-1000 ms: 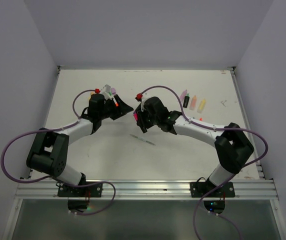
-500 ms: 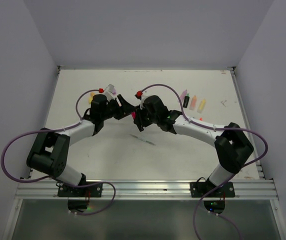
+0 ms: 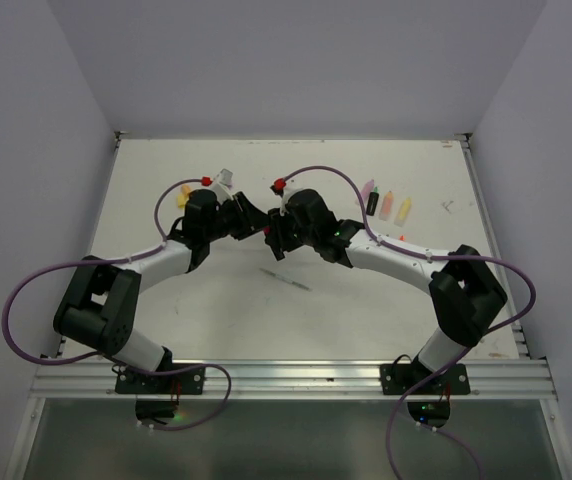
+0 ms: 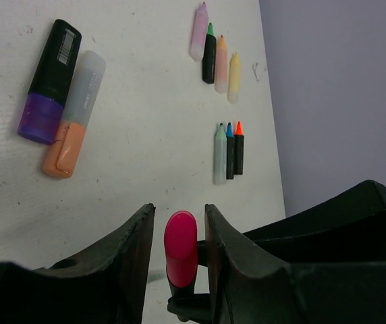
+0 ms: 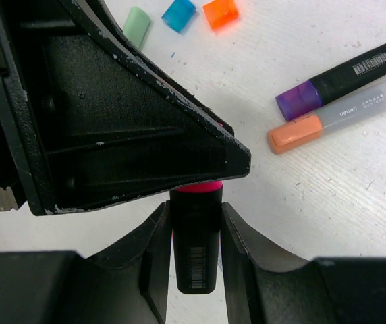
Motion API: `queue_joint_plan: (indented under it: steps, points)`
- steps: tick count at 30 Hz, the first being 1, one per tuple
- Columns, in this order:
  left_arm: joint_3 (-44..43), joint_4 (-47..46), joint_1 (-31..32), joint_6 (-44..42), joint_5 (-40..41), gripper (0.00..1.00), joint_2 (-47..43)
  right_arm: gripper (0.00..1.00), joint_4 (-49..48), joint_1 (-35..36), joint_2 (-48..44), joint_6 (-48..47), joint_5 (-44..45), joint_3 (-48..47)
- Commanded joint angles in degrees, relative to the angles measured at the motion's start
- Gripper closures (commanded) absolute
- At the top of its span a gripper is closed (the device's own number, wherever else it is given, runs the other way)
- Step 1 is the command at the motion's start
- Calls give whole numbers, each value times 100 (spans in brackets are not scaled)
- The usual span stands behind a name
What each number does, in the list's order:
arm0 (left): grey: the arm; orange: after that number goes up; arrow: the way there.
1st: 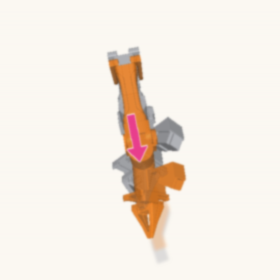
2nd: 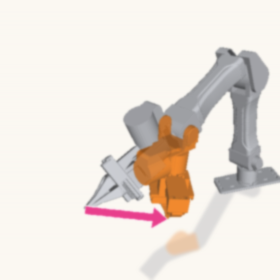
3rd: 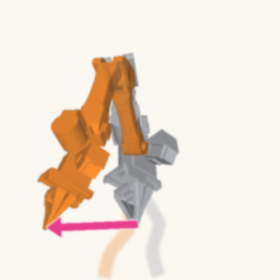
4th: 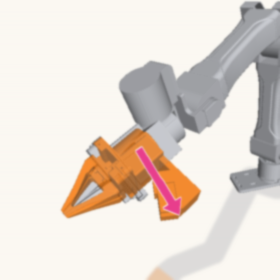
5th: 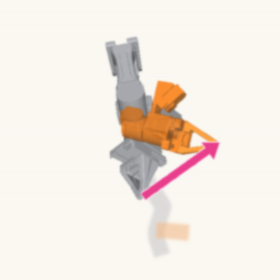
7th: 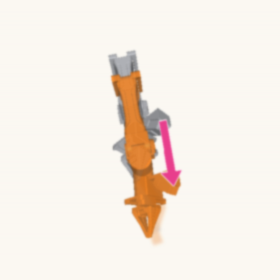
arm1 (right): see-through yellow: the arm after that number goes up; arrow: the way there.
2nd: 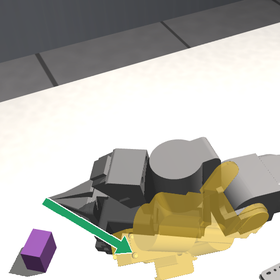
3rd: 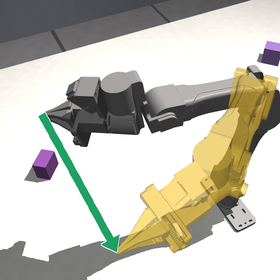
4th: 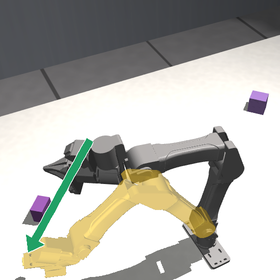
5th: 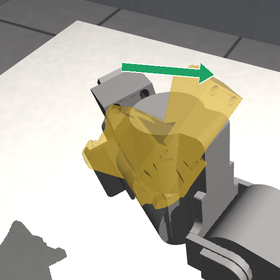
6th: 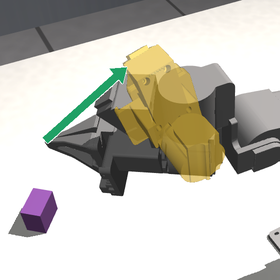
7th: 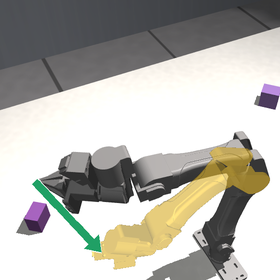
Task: Open the pen caps
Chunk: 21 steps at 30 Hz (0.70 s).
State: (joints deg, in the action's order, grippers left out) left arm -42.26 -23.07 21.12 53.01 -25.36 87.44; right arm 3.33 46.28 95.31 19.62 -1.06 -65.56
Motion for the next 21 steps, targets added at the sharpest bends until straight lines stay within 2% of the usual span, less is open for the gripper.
queue_joint_plan:
  steps: [1, 5, 8, 9, 10, 12, 14, 17, 21]
  points:
    - [60, -259, 58, 7, -65, 61, -34, 100, -298, 30, 23, 130, 88, -264]
    - [60, -303, 85, 7, -74, 65, 10, 100, -307, 21, 23, 183, 88, -291]
    - [43, -330, 94, -2, -100, 81, 28, 100, -298, 30, 32, 174, 88, -299]
    - [42, -330, 94, -19, -100, 95, 36, 100, -307, 21, 40, 183, 88, -291]
    - [25, -321, 94, -19, -100, 100, 36, 100, -290, 21, 32, 157, 88, -291]
    - [25, -338, 94, -2, -109, 100, 28, 92, -307, 30, 6, 139, 36, -168]
    - [51, -417, 94, 94, -118, 100, 10, 75, -298, 21, 5, 113, 1, -37]
    - [104, -671, 94, 314, -240, 100, 36, 68, -483, 21, 32, 77, -61, 60]
    - [165, -918, 94, 543, -373, 100, 80, 68, -500, 30, 84, 86, -52, 87]
